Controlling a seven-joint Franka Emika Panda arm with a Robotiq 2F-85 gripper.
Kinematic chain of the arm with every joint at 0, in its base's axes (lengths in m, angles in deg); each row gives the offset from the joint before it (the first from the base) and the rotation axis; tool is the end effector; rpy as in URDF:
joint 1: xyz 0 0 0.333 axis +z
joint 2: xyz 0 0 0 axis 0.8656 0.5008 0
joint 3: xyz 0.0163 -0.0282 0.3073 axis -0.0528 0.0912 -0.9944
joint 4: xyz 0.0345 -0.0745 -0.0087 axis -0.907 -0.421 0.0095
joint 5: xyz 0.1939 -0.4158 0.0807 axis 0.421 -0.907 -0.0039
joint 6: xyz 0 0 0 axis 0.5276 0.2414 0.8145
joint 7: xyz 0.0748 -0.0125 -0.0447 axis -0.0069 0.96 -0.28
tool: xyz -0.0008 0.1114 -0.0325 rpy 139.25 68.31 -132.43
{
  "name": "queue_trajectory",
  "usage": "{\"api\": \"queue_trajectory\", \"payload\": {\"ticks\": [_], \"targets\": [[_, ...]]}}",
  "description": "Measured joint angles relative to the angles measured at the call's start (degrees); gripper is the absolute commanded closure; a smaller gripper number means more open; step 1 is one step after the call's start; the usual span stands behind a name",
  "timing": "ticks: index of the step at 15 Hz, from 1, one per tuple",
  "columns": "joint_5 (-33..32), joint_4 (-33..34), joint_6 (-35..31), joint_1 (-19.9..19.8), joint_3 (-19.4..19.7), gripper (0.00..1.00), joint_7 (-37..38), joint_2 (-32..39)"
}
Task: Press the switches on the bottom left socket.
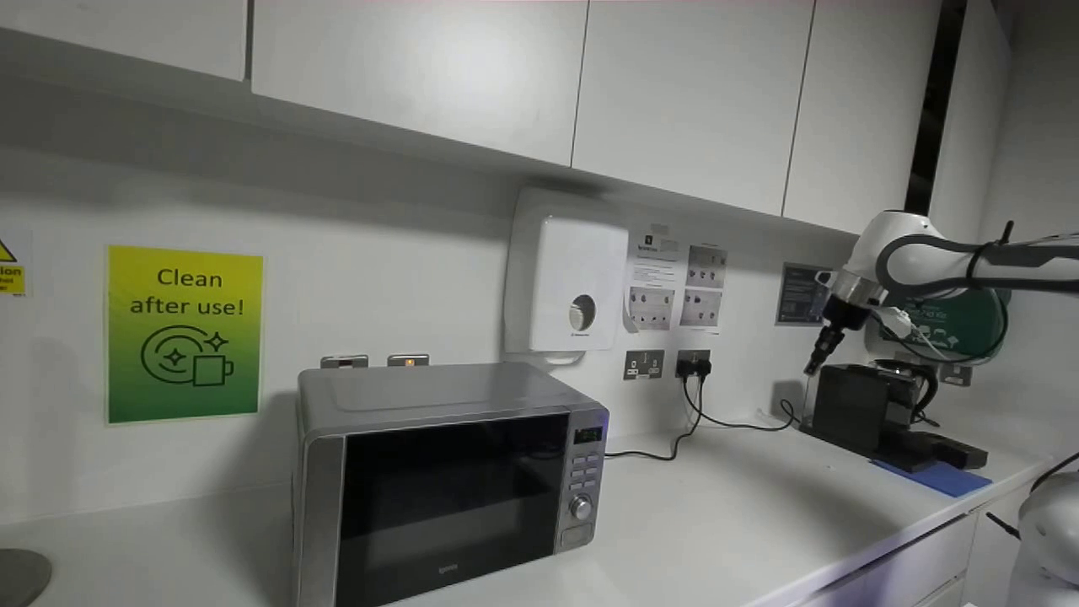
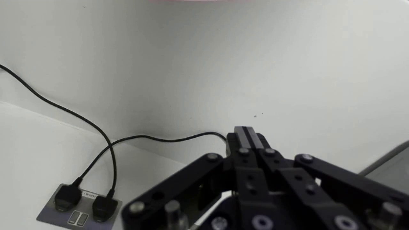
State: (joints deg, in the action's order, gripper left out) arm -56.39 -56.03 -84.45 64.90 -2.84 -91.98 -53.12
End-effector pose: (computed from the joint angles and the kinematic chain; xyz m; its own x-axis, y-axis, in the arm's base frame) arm 0.4154 0.0154 0.5829 0.8622 0.3818 0.3329 0.3668 -0.9238 0.1095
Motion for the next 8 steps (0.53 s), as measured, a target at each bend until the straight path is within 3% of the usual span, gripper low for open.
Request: {"api": "queue_trajectory", "payload": {"ticks": [8], "targets": [[0.64, -0.14, -6.53, 0.02, -0.78, 0.99, 9.11, 1.36]]}}
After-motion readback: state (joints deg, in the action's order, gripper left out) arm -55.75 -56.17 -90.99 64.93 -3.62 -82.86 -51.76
